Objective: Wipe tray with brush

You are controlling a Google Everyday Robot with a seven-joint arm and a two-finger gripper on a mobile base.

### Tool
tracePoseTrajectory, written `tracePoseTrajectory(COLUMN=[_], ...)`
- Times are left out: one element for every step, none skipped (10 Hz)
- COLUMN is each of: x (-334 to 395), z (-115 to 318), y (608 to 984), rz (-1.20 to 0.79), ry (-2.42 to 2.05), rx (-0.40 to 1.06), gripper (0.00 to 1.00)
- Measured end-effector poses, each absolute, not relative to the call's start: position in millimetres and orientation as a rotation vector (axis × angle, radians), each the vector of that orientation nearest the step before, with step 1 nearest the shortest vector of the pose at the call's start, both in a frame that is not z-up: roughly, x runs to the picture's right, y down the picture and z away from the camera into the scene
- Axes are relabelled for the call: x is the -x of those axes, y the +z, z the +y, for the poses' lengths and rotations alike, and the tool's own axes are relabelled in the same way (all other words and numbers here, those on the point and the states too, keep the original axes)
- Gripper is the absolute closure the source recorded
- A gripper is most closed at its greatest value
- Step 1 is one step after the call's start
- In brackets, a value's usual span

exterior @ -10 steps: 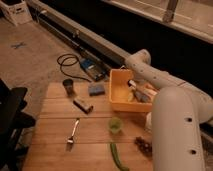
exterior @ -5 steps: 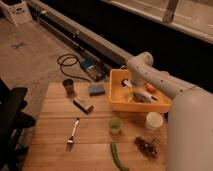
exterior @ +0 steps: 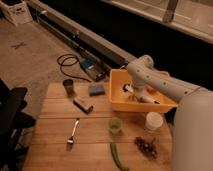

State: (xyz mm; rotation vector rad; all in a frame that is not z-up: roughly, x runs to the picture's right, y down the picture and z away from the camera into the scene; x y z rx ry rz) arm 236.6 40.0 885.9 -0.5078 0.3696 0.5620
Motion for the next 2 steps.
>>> tracePoseTrajectory(x=[-252.7,-258.1], z=[37.3,33.0], y=[889.7,895.3], rz=[0.423,0.452], ry=[0.563,0.563], rx=[0.501,0.496], gripper=[1.00,1.00])
